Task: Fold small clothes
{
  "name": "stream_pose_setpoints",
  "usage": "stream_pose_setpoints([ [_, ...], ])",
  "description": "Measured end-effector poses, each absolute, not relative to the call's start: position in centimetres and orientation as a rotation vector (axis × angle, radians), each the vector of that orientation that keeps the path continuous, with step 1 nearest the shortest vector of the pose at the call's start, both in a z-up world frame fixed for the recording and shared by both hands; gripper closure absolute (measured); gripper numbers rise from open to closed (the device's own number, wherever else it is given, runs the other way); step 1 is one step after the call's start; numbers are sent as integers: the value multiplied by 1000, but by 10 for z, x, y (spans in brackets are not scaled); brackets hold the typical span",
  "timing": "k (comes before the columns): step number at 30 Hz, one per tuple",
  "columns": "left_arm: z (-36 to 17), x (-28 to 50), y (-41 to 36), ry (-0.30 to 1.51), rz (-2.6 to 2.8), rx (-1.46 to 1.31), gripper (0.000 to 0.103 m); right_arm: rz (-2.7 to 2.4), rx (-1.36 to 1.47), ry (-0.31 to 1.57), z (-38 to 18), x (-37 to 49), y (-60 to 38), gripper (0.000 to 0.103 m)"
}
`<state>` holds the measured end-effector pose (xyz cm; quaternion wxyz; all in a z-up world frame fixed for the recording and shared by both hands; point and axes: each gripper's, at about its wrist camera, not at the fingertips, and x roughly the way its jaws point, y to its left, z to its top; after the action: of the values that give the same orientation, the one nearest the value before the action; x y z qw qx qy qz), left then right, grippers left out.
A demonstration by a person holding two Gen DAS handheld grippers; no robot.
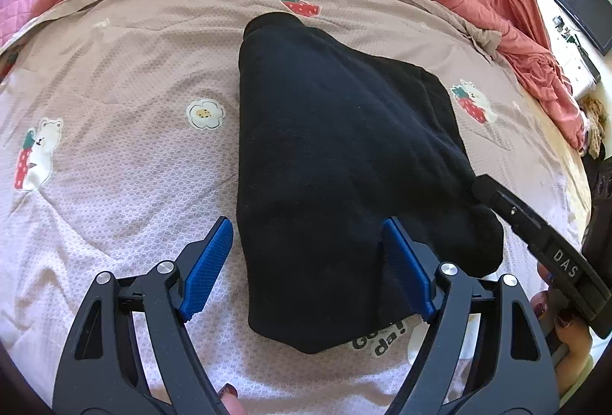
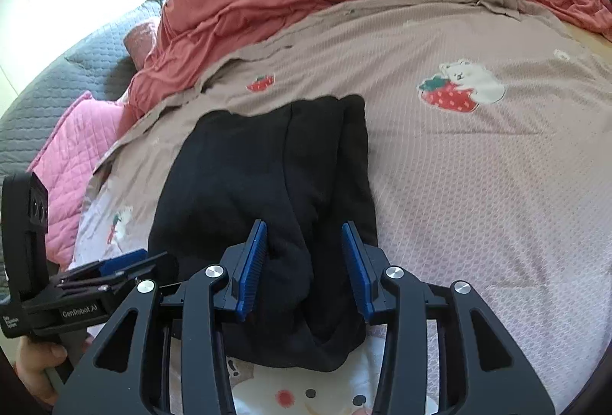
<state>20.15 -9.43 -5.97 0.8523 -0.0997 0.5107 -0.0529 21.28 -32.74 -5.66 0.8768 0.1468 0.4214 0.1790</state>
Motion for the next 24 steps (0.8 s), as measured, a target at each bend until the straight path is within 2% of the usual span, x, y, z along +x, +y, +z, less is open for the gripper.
stream_pose_setpoints([
  [2, -57, 199, -95, 1072, -109, -208, 30, 369, 304, 855, -53, 210, -332, 58],
  [8, -49, 190, -93, 1055, -92, -201, 30, 372, 322, 767, -36, 203, -336, 40],
  [12, -42, 182, -91, 1044, -82, -197, 30, 358, 302, 687, -23, 191, -339, 18],
  [15, -34, 173, -89, 1026, -76, -194, 19, 354, 288, 629, -12, 176, -340, 7],
  [18, -25, 163, -88, 1004, -64, -185, 10, 359, 260, 579, 0, 159, -338, 5],
  [24, -13, 142, -85, 964, -42, -153, 10, 324, 122, 497, 19, 126, -320, 5],
])
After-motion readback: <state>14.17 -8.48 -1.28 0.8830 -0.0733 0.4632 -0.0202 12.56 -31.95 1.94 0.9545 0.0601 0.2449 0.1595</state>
